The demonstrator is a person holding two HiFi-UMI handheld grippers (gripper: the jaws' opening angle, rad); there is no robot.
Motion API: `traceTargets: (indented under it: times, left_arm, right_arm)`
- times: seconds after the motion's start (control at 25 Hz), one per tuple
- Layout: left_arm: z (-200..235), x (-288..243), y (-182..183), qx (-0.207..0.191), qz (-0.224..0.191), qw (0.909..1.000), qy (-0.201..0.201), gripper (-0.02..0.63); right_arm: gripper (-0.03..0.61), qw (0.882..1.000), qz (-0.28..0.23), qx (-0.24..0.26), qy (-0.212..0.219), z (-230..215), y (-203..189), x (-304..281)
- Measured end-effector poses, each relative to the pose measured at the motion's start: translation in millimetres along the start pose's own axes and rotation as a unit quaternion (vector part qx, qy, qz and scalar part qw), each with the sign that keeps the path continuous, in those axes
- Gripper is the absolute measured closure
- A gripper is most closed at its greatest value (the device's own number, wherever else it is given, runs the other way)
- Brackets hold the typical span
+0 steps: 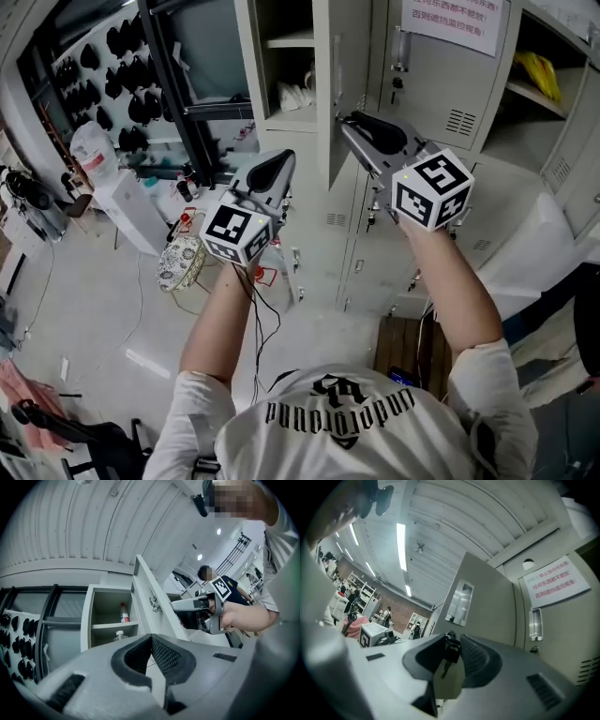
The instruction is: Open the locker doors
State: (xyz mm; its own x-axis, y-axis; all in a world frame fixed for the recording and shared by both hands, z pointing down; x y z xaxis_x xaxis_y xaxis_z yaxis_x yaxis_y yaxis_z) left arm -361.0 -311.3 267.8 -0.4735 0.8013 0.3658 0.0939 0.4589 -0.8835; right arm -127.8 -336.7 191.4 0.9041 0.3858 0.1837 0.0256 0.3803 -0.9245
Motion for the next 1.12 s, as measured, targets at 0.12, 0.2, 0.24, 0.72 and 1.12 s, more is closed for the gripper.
traceTargets:
  times: [0.12,0.2,0.24,0.72,1.12]
  left_arm:
    - [-20,-9,2,0.002,-0.003,1.0000,-0.009,0.606]
    - [-31,-16,3,0.005,-0.004,0.9999,-0.015,0.606]
    - [-36,-20,3,0.007,-0.004,0.9998,-0.017,0.606]
    - [-78,-47,12,0.004,-0.010,0.9991,-0.040,0.606]
    - [-89,-41,12,0.004,0.004,0.9993,-0.037,0.606]
  right_arm:
    - [0.471,1.000,0.001,0.005,-0.007,-10,-1,28]
    - [0.469,1.000,0.003,0.011,-0.011,-19,-2,44]
    - [0.468,1.000,0.003,0.014,-0.014,-23,-2,51]
    - [0.465,0.999,0.017,0.007,-0.028,-69,-6,107]
    - [0.462,0.999,0.017,0.007,-0.029,-64,-12,115]
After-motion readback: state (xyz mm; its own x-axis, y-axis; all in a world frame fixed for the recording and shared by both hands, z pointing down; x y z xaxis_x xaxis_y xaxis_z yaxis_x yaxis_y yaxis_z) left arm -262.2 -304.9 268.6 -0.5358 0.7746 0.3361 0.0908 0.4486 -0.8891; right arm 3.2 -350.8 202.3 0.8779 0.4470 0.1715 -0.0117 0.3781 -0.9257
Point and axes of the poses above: the fingertips, and each gripper's own axes: x backward along the fingers, z to its left, y out of its top, the point moved 10 cm from there along x, backward along the fingers, and after that the axes turned 8 degrees about y, right-handed, at the moved point
